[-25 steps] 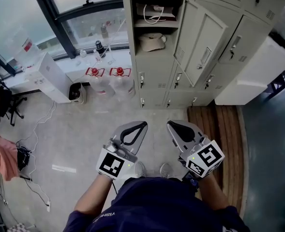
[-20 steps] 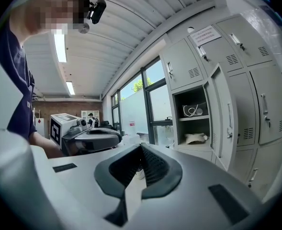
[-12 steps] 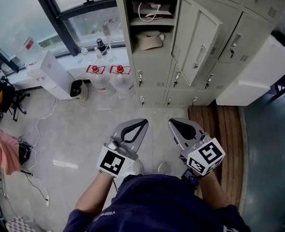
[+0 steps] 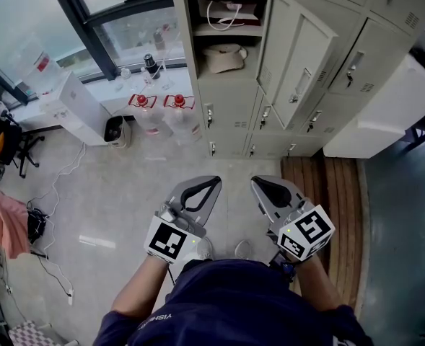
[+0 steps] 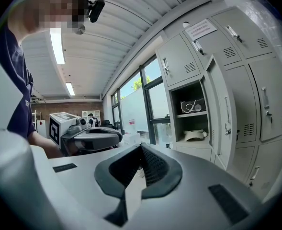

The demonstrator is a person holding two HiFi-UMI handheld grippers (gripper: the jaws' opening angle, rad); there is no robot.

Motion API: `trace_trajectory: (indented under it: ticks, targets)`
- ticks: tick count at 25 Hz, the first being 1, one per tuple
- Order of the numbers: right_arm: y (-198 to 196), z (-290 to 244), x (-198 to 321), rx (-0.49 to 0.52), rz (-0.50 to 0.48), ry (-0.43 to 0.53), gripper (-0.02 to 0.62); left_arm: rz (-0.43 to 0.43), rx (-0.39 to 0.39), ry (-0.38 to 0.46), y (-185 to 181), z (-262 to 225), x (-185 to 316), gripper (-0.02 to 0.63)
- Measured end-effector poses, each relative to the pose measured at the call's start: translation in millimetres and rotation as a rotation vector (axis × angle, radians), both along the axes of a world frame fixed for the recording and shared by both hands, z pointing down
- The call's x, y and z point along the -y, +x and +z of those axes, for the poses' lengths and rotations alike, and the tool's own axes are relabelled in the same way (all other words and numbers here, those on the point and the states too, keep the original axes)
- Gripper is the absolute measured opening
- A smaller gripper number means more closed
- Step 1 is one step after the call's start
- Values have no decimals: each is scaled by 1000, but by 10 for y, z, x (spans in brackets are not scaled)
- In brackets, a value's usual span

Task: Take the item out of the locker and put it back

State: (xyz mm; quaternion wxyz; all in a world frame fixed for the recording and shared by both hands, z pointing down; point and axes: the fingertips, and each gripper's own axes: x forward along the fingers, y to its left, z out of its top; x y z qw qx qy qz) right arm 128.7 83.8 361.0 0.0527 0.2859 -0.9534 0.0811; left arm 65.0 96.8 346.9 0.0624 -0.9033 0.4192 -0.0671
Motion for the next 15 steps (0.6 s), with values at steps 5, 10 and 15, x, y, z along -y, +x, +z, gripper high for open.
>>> trace_trajectory:
  ticks: [5, 10, 15]
  targets:
    - [-50, 10, 52, -3, -7, -2, 5, 5, 7, -1, -20, 17, 59, 3]
    - [-89, 11, 99, -4, -14, -5, 5, 10, 5, -2, -33, 19, 114, 3]
    - [-98, 37, 157, -1, -15, -16, 5, 18, 8, -10, -23, 40, 165, 3]
